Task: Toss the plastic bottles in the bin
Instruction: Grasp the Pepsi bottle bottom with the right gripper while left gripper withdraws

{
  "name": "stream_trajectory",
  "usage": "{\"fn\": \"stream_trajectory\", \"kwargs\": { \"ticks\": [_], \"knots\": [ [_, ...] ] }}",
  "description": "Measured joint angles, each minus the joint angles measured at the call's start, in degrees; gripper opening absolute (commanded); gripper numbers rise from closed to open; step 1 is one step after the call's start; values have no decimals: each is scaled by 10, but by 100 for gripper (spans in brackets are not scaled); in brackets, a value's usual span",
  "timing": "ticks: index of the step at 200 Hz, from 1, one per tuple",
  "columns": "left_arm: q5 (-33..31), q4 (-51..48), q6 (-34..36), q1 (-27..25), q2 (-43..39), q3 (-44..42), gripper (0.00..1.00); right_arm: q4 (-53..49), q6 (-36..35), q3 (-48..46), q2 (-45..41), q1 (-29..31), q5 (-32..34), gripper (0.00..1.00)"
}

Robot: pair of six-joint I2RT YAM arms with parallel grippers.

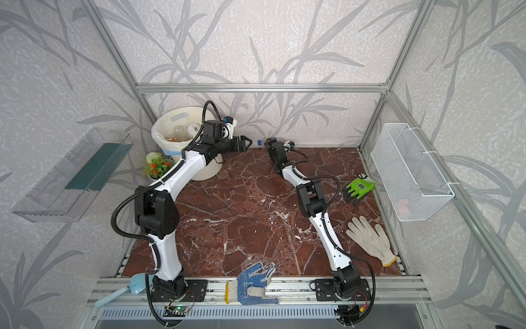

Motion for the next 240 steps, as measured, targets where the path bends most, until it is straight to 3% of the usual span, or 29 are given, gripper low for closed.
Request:
{"fn": "stream_trajectory", "kwargs": {
  "ticks": [41,113,165,166,174,176,184,240],
  "knots": [
    [-64,-63,53,9,-99,-149,85,-24,12,174,106,-10,25,98],
    [-224,-79,98,19,-323,-348,85,65,19,196,141,-45,8,98],
    [-261,-79,93,35,-329,-412,85,101,19,196,150,-63,-31,98],
    [-261,-79,93,35,-329,-412,85,101,19,196,150,-63,-32,94],
    [-263,-78,93,36,-329,-415,85,101,18,196,150,-65,-36,94],
    [-263,-77,93,36,-329,-416,85,101,19,196,150,-65,-36,87],
    [-265,-76,92,37,-329,-417,85,100,19,196,150,-66,-38,82],
    [-275,-74,84,51,-332,-426,84,65,-115,197,150,-62,-19,69]
  ]
}}
